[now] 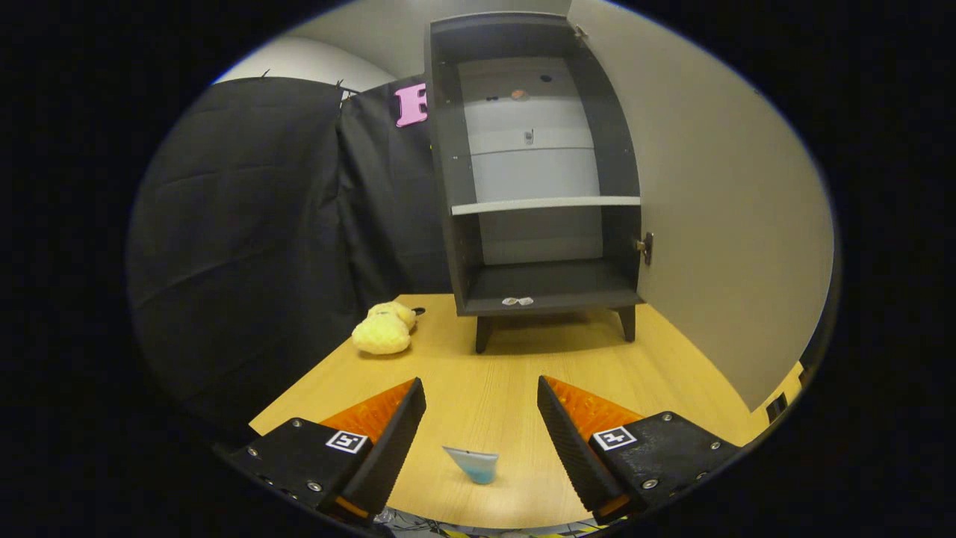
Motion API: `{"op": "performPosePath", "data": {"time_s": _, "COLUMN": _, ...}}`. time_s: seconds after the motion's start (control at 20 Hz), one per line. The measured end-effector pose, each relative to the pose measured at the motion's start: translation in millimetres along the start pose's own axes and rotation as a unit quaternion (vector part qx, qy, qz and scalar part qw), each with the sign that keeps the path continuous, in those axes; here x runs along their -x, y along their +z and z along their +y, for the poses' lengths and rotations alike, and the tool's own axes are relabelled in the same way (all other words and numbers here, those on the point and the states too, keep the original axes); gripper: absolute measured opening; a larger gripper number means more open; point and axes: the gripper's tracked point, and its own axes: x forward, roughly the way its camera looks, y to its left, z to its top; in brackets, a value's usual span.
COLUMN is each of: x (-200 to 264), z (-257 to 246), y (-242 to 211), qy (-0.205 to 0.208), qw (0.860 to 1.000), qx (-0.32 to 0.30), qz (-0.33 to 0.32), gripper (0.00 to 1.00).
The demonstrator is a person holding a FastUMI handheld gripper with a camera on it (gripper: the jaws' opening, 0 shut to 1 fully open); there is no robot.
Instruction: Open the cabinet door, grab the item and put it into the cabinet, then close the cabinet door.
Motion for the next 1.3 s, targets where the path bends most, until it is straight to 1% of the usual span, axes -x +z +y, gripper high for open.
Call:
{"op": "performPosePath", "data": {"time_s": 0.15, "x": -12, "z": 3, "y": -43, "qy": -0.010, "qw": 0.999, "qx": 0.000, "qz": 0.043, "gripper": 0.93}}
{"op": "performPosePath", "data": {"time_s": 0.35, "x": -23, "z": 8, "y": -82, "qy": -0.016, "qw": 0.997, "qx": 0.006, "qz": 0.080, "gripper": 0.92}}
{"op": "performPosePath", "data": {"time_s": 0.5, "x": -32, "z": 11, "y": -108, "qy": -0.023, "qw": 0.993, "qx": -0.003, "qz": 0.113, "gripper": 0.89}}
{"op": "performPosePath", "data": {"time_s": 0.6, "x": -34, "z": 8, "y": -119, "qy": -0.032, "qw": 0.991, "qx": -0.004, "qz": 0.127, "gripper": 0.81}}
{"op": "performPosePath", "data": {"time_s": 0.65, "x": -34, "z": 3, "y": -122, "qy": -0.039, "qw": 0.991, "qx": 0.001, "qz": 0.129, "gripper": 0.70}}
{"op": "performPosePath", "data": {"time_s": 0.7, "x": -35, "z": 3, "y": -119, "qy": -0.039, "qw": 0.991, "qx": 0.002, "qz": 0.125, "gripper": 0.62}}
{"op": "performPosePath", "data": {"time_s": 0.75, "x": -36, "z": 4, "y": -120, "qy": -0.037, "qw": 0.991, "qx": 0.004, "qz": 0.127, "gripper": 0.52}}
{"op": "performPosePath", "data": {"time_s": 0.9, "x": -36, "z": -1, "y": -105, "qy": -0.037, "qw": 0.992, "qx": 0.008, "qz": 0.123, "gripper": 0.51}}
{"op": "performPosePath", "data": {"time_s": 1.05, "x": -39, "z": -8, "y": -64, "qy": -0.038, "qw": 0.994, "qx": 0.006, "qz": 0.100, "gripper": 0.51}}
{"op": "performPosePath", "data": {"time_s": 1.3, "x": -45, "z": -23, "y": 17, "qy": -0.043, "qw": 0.998, "qx": -0.005, "qz": 0.055, "gripper": 0.51}}
